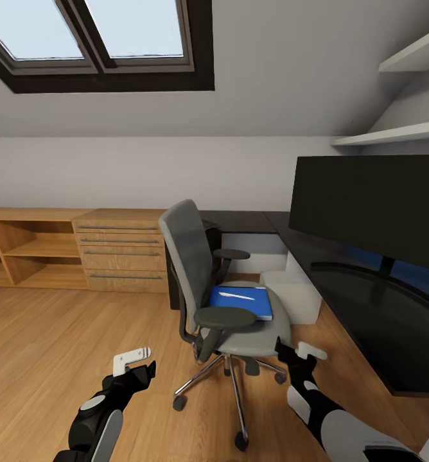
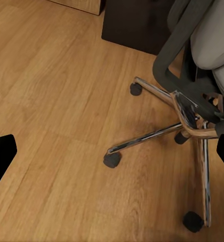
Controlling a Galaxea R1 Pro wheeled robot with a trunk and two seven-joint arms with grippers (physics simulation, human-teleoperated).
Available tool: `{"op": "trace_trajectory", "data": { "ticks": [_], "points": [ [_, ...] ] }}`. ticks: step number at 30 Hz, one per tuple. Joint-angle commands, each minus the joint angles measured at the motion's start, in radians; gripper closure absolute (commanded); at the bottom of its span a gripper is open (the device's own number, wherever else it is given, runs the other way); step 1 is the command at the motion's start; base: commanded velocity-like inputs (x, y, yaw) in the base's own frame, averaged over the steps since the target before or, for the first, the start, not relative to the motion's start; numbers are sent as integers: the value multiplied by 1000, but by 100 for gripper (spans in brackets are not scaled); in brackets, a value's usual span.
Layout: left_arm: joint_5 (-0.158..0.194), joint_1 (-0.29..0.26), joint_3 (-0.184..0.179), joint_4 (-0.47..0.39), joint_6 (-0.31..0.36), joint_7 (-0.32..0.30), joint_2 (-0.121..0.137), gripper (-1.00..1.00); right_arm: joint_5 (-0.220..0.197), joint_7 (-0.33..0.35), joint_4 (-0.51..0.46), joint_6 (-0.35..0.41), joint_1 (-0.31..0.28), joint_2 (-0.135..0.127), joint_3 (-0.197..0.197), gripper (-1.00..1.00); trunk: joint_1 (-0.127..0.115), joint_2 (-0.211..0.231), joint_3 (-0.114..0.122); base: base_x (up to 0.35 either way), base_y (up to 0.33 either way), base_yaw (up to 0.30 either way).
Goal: In the bedroom, organize the workspace by keeping the computer under the desk, ensuring the monitor is on the desk, placing the keyboard on the desk next to the monitor, placing the mouse on the desk next to the keyboard, moving the folder from the swivel chair onto the desk next to the mouse, stacking the notebook on top of the folder with the pen on top of the notebook, and positioning the swivel chair next to the desk.
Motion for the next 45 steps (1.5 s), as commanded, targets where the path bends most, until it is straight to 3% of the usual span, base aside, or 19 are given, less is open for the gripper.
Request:
{"op": "trace_trajectory", "data": {
  "ticks": [1,4,8,20,24,26,30,40,45],
  "points": [
    [11,-1,-1,-1,3,9,0,-100,-14,12,0,8,-1,-2,-4,-100,0,0,-1,0,0,0],
    [11,-1,0,-1,3,9,0,-100,-85,66,0,72,-1,-19,-5,-100,0,0,-1,13,0,0],
    [11,-1,0,-1,3,9,0,-100,-150,96,-2,115,-1,-33,-5,-100,0,0,-1,134,0,0],
    [11,-1,2,-1,3,9,0,-100,-209,105,-3,130,-1,-50,-5,-100,0,0,-1,126,0,0],
    [11,-1,57,-1,3,9,-1,-100,-248,105,-3,129,-1,-59,-5,-100,0,0,-1,236,0,0],
    [12,-1,105,-1,3,9,-2,-100,-256,105,-3,128,-1,-60,-5,-100,0,0,-1,108,0,0],
    [12,-1,143,-1,3,9,-4,-100,-275,103,-3,127,-1,-62,-17,-100,0,0,-1,47,0,0],
    [12,-1,151,-2,3,8,-4,-100,-393,98,-3,142,-1,-62,-31,-100,0,0,-1,178,0,0],
    [12,-1,148,-2,3,7,-4,-100,-413,97,-4,143,-1,-64,-31,-100,0,0,-1,96,0,0]
  ]
}}
